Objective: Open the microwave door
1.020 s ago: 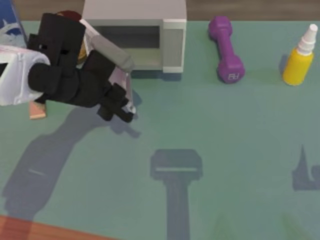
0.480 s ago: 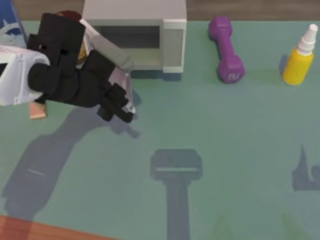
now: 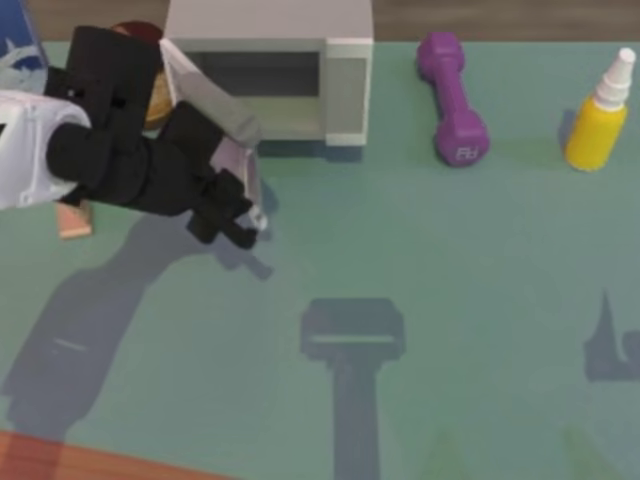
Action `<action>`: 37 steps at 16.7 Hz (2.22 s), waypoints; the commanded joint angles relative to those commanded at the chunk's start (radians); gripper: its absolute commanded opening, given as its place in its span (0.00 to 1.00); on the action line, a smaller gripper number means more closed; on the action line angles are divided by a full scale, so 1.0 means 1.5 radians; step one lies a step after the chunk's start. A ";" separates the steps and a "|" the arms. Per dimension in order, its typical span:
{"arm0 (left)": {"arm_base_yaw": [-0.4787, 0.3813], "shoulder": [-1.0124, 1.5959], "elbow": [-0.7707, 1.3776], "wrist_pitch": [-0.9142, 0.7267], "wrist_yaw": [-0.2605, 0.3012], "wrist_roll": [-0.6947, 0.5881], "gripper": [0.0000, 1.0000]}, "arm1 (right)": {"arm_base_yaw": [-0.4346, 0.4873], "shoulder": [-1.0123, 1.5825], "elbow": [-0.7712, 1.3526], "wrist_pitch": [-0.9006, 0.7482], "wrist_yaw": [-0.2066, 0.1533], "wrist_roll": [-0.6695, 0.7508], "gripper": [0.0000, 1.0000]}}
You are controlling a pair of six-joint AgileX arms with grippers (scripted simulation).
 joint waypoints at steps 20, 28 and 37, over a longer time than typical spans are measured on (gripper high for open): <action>0.011 -0.001 -0.002 -0.009 0.013 0.022 0.00 | 0.000 0.000 0.000 0.000 0.000 0.000 1.00; 0.007 -0.001 -0.004 -0.010 0.017 0.019 0.00 | 0.000 0.000 0.000 0.000 0.000 0.000 1.00; 0.036 -0.003 0.001 -0.037 0.052 0.082 0.00 | 0.000 0.000 0.000 0.000 0.000 0.000 1.00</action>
